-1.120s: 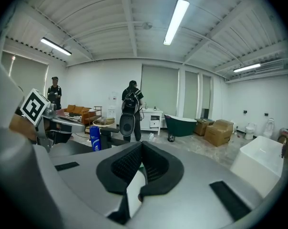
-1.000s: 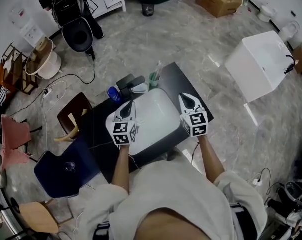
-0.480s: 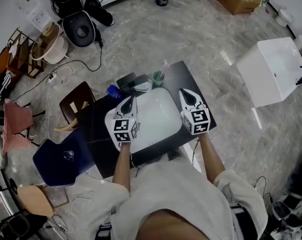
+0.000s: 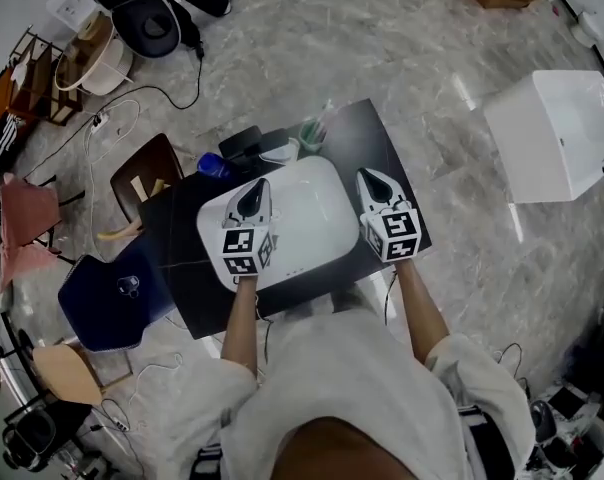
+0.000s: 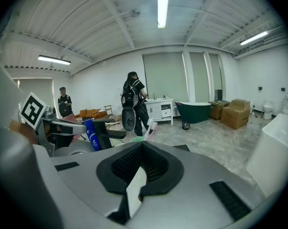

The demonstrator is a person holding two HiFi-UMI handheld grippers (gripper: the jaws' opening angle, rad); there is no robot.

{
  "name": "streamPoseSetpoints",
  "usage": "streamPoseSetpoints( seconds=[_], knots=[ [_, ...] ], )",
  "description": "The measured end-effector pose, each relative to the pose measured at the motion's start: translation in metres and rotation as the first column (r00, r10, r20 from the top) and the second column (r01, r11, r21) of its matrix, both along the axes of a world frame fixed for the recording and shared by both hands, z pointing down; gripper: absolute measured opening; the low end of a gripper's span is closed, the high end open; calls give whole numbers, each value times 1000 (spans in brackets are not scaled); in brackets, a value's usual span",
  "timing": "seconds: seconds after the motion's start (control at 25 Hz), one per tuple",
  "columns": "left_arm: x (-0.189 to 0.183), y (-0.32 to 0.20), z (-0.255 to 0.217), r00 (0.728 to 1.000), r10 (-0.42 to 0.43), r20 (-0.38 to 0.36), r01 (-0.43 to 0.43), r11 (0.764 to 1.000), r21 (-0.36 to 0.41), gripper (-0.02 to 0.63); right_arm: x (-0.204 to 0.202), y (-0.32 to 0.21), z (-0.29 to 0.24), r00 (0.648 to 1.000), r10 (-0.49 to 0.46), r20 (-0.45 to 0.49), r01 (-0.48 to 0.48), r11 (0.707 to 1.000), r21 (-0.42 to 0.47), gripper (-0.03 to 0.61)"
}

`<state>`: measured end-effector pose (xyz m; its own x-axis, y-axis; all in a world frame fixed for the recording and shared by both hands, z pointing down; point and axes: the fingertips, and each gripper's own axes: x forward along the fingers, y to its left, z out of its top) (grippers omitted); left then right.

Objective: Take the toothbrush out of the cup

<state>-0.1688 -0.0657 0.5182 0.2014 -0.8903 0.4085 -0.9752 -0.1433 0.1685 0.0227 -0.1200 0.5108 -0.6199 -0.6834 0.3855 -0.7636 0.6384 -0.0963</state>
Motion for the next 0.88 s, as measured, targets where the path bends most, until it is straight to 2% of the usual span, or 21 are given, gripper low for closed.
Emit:
streamPoseSetpoints(
  seconds=[0.36,0.6,0.76,0.88],
  knots=[
    [11,2,23,1000,-6,-5,5,999,-39,25,9,1,32,999,6,34,-5,999,-50,16],
    [11,3,33,1000,-11,-1,11,998,-58,25,9,1,47,998,-19,61,23,996,-81,155],
    [12,3,37,1000,-8,1,8,998,-63,25,5,-4,53,996,-36,82,43,995,-95,193],
    [11,3,37,1000,-6,2,6,998,-63,25,-4,-15,57,995,-46,89,55,994,-95,198]
  ],
)
